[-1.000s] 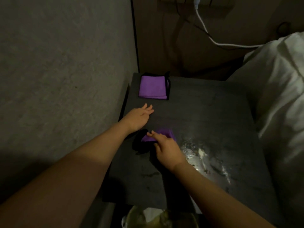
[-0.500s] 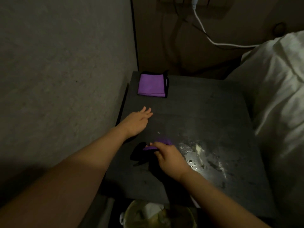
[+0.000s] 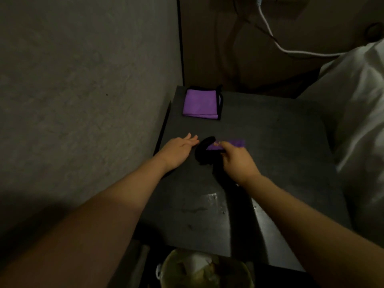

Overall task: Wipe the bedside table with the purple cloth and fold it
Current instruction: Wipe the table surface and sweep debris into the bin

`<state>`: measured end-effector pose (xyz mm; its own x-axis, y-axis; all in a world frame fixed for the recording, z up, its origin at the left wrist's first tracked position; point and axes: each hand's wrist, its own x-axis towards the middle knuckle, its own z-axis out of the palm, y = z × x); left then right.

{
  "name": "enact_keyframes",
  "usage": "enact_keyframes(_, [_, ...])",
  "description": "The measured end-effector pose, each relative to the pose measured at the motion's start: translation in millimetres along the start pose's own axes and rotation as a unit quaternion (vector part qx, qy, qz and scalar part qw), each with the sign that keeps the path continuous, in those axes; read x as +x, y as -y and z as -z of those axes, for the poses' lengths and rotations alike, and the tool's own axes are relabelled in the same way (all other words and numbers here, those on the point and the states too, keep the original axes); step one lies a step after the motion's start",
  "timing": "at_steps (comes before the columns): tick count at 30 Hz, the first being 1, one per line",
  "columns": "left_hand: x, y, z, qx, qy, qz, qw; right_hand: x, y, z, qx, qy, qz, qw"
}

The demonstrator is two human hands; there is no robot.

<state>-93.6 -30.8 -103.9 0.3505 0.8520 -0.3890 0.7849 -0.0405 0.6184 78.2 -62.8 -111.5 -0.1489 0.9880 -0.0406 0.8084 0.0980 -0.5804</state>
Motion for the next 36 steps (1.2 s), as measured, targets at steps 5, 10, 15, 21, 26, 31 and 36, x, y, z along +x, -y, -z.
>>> enact_keyframes(5, [0, 5, -1, 0.022, 0.009, -0.002, 1.000, -36, 6, -23, 0.004, 0.031, 0.033, 0.999])
enact_keyframes(10, [0, 4, -2, 0.020, 0.021, 0.002, 1.000, -64, 15, -18, -0.047, 0.083, 0.065, 0.993])
enact_keyframes(15, [0, 4, -2, 0.032, 0.010, -0.006, 0.999, -52, 19, -19, -0.079, 0.084, 0.071, 0.991])
enact_keyframes(21, [1, 9, -5, 0.038, 0.007, -0.014, 0.999, -50, 21, -36, -0.073, 0.038, 0.048, 0.995])
enact_keyframes(26, [0, 8, -5, 0.029, 0.005, -0.022, 0.999, -53, 17, -28, -0.109, 0.067, 0.083, 0.988])
enact_keyframes(31, [2, 12, -4, 0.012, 0.000, -0.024, 1.000, -35, 32, -34, -0.113, 0.000, 0.060, 0.992])
enact_keyframes(36, [2, 13, -4, 0.030, 0.012, -0.025, 0.999, -61, 27, -29, -0.157, 0.030, 0.088, 0.983])
